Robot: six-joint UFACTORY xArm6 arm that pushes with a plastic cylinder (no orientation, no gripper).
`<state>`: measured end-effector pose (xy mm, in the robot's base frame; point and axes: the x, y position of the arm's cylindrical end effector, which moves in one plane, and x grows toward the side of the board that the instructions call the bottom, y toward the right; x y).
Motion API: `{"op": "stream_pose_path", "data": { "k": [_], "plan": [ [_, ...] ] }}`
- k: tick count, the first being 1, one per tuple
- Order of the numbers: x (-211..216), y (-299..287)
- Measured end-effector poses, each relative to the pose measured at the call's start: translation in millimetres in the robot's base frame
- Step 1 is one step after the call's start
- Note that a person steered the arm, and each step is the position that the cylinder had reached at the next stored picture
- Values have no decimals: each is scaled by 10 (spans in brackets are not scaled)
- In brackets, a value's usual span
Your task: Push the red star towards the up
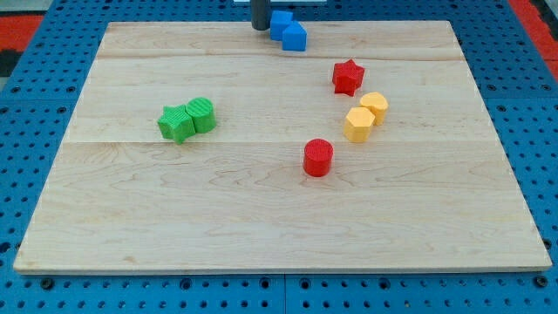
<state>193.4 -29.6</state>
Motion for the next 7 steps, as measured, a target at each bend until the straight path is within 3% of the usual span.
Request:
{"op": "stream_pose_path", "data": {
  "k": [7],
  "plan": [
    [572,-156]
  ]
}}
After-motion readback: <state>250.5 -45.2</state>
